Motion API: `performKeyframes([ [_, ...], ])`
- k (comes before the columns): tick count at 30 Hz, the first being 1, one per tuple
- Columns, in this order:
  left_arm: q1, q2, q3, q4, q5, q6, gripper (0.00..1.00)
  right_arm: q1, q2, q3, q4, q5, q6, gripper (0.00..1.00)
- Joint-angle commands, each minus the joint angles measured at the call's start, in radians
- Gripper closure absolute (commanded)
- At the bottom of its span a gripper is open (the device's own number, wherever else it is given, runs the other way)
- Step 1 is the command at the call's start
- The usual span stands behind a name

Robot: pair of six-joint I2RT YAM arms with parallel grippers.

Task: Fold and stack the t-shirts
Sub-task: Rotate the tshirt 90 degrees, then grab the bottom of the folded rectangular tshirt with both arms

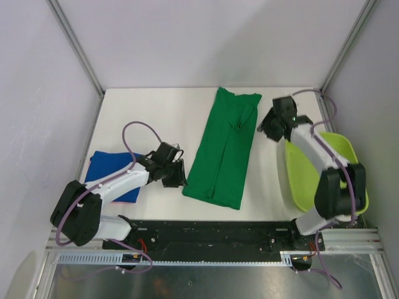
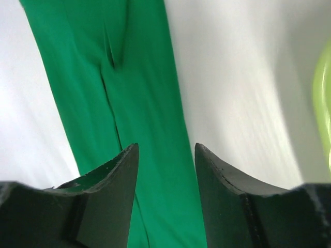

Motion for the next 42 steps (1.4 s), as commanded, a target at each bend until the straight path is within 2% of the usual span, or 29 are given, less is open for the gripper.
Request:
performKeyframes([
  [1,0.004,-0.026,-0.022,0.037,0.014,0.037,0.54,0.1,-0.255,-0.26,-0.017,-0.003,0.139,0.5],
  [8,0.003,-0.011,-0.054,0.099,0.042,0.043,0.55,0.36,-0.53,-0.538,-0.067,0.059,0.345,0.53],
  [16,0.004,-0.004,-0.096,0.144,0.064,0.035,0.55,0.637,-0.533,-0.645,-0.096,0.171,0.542,0.57],
  [21,0.004,-0.009,-0.117,0.161,0.065,0.025,0.55,0.711,-0.502,-0.686,-0.093,0.177,0.623,0.62],
  [28,0.003,-0.009,-0.127,0.178,0.077,0.023,0.55,0.788,-0.461,-0.746,-0.051,0.169,0.703,0.62],
  [37,0.003,-0.006,-0.133,0.184,0.085,0.023,0.56,0.811,-0.398,-0.782,0.03,0.165,0.743,0.63],
  [42,0.003,0.007,-0.134,0.186,0.081,0.021,0.57,0.831,-0.384,-0.787,0.024,0.178,0.763,0.69],
])
